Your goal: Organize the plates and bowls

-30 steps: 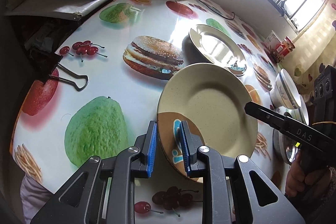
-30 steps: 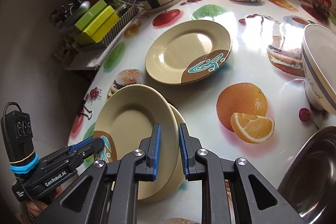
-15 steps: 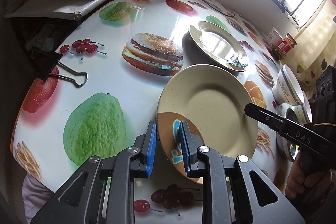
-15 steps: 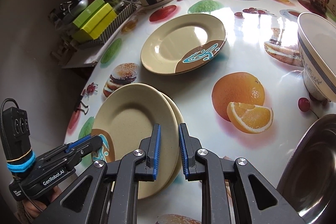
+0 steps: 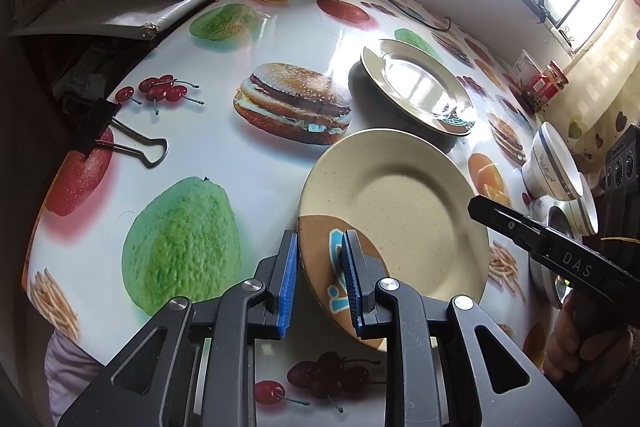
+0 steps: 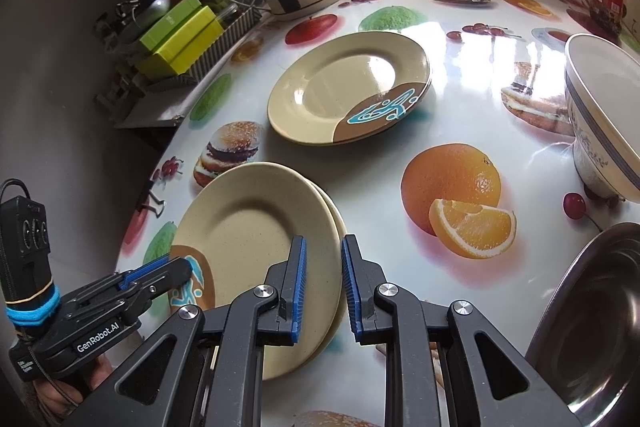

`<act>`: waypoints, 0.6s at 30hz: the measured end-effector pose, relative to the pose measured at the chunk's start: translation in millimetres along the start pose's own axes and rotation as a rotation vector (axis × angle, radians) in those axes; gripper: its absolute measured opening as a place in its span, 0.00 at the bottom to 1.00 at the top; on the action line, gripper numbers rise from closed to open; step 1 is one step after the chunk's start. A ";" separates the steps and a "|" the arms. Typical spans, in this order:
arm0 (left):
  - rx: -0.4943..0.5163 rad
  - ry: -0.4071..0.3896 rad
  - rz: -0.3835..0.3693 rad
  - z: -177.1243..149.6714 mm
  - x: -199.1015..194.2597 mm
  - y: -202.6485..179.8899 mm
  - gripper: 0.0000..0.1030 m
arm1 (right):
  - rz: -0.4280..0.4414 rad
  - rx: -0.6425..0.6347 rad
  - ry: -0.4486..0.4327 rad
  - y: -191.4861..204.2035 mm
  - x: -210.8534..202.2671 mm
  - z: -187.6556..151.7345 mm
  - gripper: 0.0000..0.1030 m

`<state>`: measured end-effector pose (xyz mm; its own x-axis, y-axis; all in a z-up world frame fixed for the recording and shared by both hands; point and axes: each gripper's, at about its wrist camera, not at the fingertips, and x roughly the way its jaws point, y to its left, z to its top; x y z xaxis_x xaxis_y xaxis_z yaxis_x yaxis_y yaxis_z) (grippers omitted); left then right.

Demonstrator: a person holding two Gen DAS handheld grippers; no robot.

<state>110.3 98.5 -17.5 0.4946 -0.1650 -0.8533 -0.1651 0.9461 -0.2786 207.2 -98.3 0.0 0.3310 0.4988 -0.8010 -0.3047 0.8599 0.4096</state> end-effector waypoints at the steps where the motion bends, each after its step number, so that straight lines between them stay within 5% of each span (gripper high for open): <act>1: 0.001 -0.001 -0.001 -0.2 -0.2 0.1 0.22 | 0.002 0.001 0.000 -1.0 0.0 0.2 0.19; 18: 0.004 -0.025 -0.003 8.6 -6.3 0.6 0.29 | 0.015 0.007 -0.026 -1.4 -8.1 6.8 0.19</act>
<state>114.4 102.5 -8.5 0.5165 -0.1609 -0.8410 -0.1601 0.9467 -0.2794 211.0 -102.8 8.9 0.3496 0.5138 -0.7834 -0.3034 0.8532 0.4242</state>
